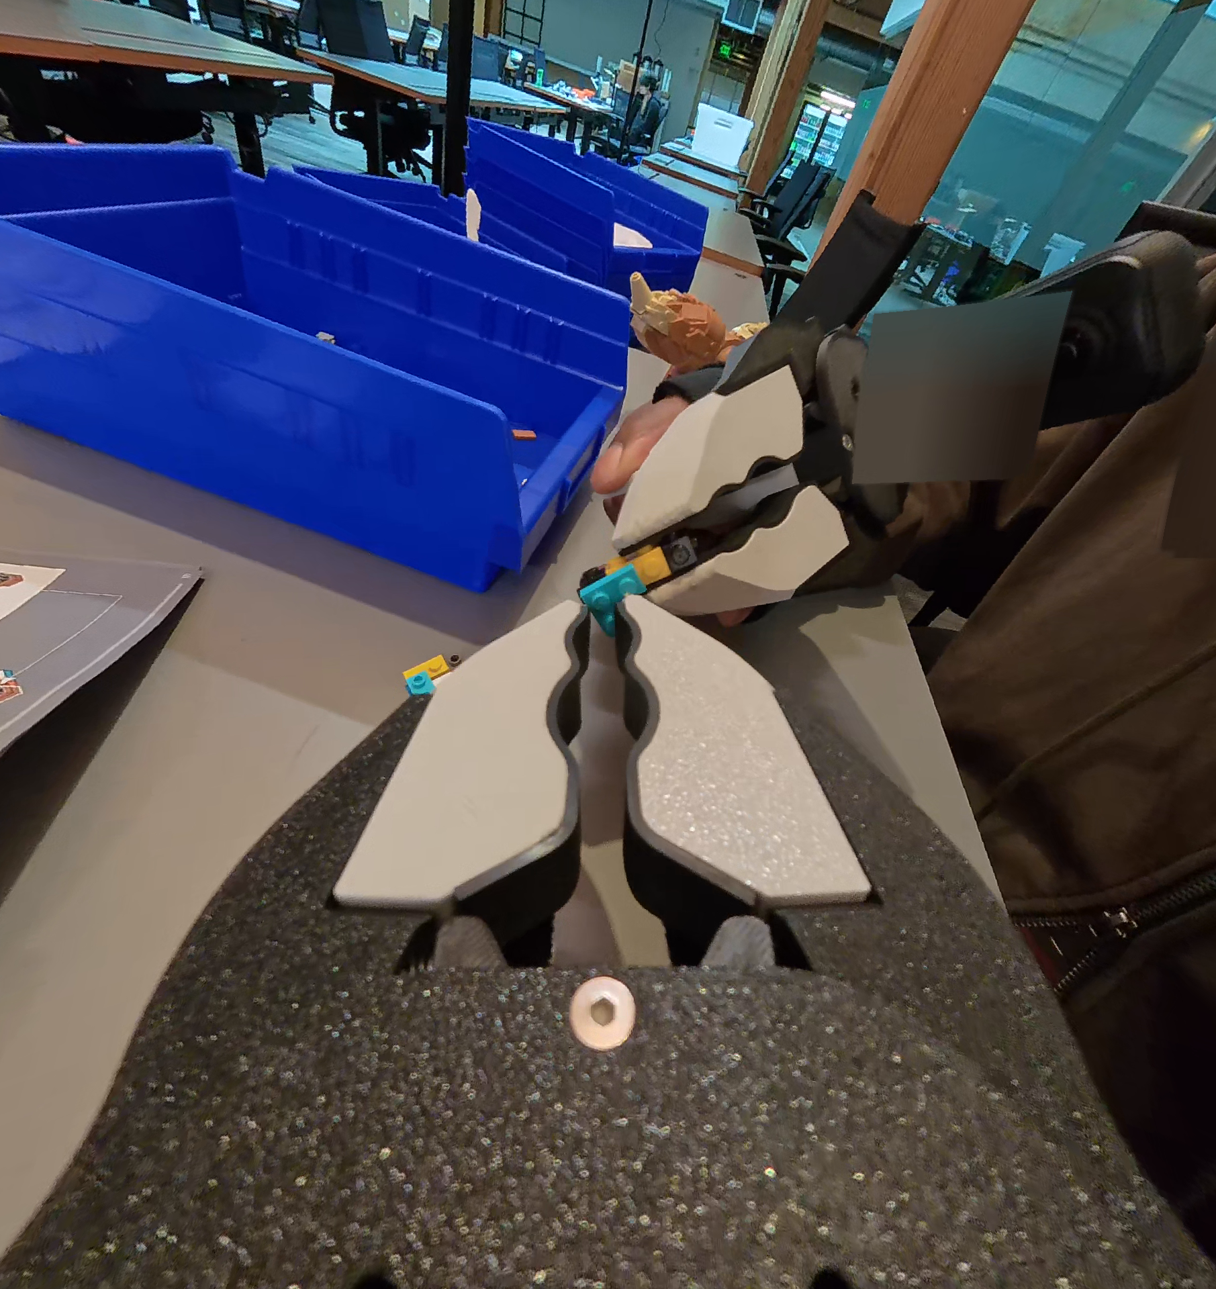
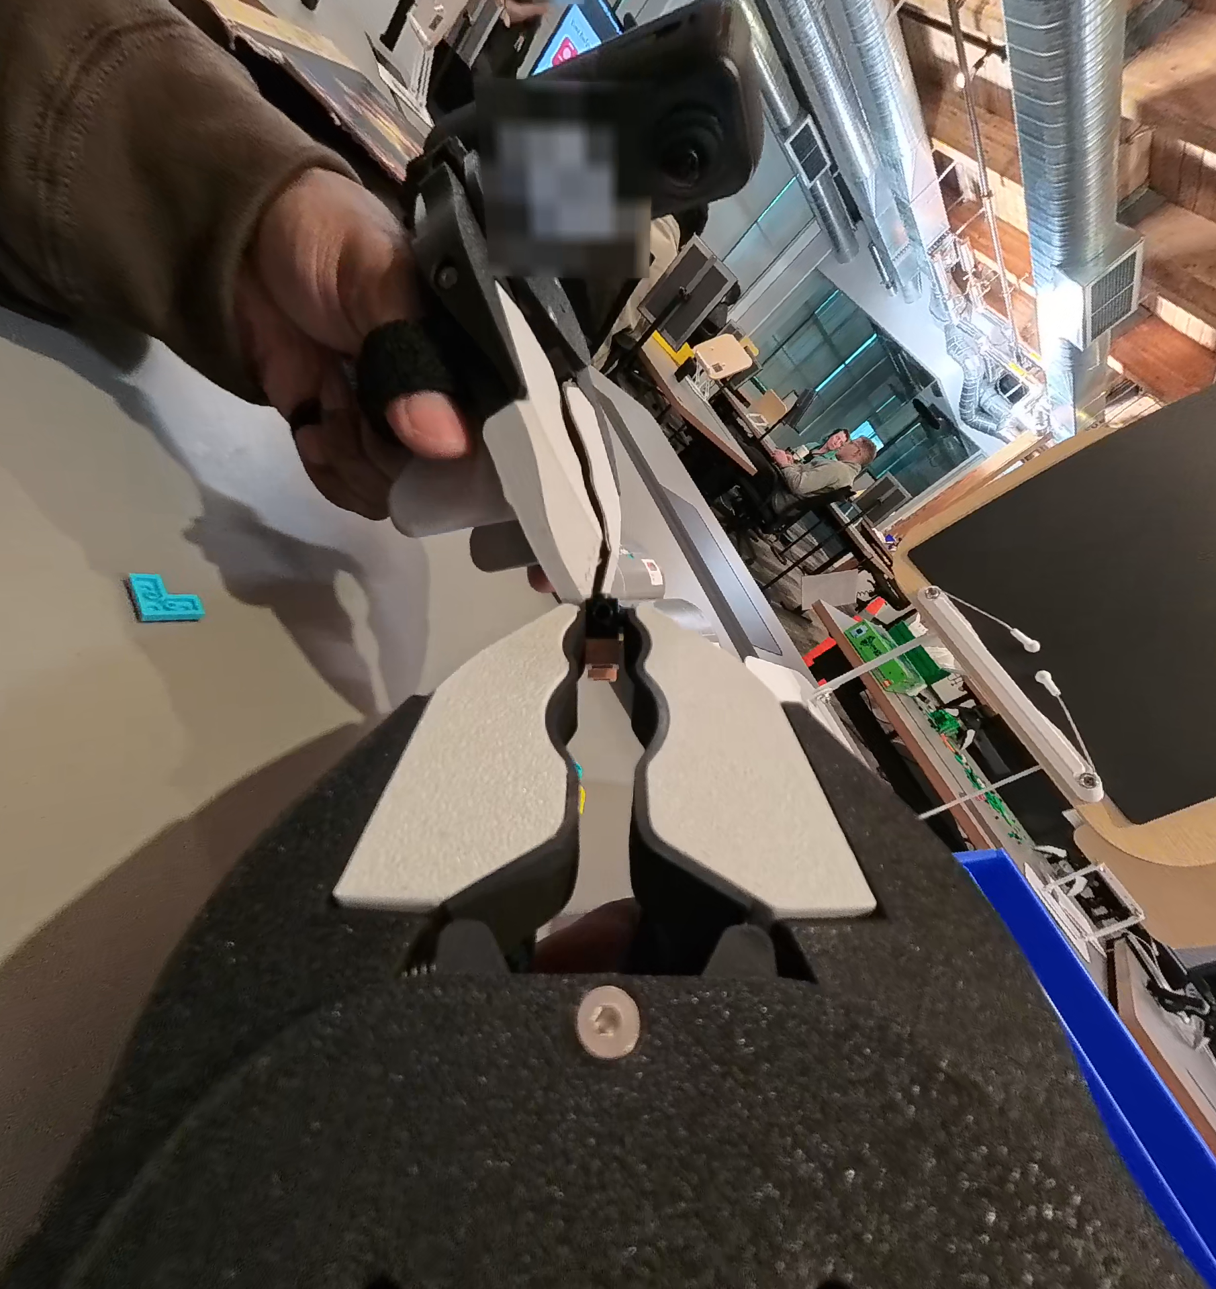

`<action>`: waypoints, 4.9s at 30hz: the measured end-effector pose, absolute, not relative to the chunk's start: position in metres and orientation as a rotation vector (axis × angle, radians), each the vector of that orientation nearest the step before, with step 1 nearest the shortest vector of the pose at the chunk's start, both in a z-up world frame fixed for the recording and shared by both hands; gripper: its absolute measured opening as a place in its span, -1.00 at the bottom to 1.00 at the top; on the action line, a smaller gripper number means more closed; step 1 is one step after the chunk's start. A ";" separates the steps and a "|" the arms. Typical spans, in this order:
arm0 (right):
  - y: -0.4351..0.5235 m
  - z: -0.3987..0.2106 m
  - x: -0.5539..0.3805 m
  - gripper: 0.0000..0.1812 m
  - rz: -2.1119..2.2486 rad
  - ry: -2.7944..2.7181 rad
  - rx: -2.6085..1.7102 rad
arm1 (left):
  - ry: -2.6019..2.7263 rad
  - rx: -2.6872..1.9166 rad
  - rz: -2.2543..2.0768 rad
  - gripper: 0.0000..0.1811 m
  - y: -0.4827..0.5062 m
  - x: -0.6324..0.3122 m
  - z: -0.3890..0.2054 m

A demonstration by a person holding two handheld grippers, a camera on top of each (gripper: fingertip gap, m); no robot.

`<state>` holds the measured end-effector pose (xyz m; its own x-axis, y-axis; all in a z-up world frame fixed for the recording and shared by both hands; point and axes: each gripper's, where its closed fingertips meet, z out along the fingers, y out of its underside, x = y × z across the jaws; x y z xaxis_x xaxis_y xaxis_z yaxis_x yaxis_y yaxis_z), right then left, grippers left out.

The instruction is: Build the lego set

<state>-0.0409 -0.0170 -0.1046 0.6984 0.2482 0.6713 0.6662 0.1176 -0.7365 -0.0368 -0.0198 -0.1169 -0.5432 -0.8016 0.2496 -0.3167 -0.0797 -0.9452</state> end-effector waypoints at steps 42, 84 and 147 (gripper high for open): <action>-0.055 -0.088 -0.086 -0.89 -0.153 -1.013 -1.185 | 1.960 -0.977 -2.215 -0.90 -0.056 -0.078 -0.100; -0.058 -0.089 -0.094 -0.89 -0.098 -1.023 -1.191 | 2.051 -0.926 -2.151 -0.91 -0.063 -0.085 -0.106; -0.087 -0.083 -0.117 -0.89 0.393 -1.030 -1.162 | 2.149 -0.849 -2.485 -0.93 -0.098 -0.104 -0.105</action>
<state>-0.1171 -0.0866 -0.0834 0.5114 0.7262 0.4594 0.2359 0.3954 -0.8877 -0.1042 -0.0976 -0.1054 -0.8453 -0.1291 0.5185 -0.4944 -0.1789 -0.8506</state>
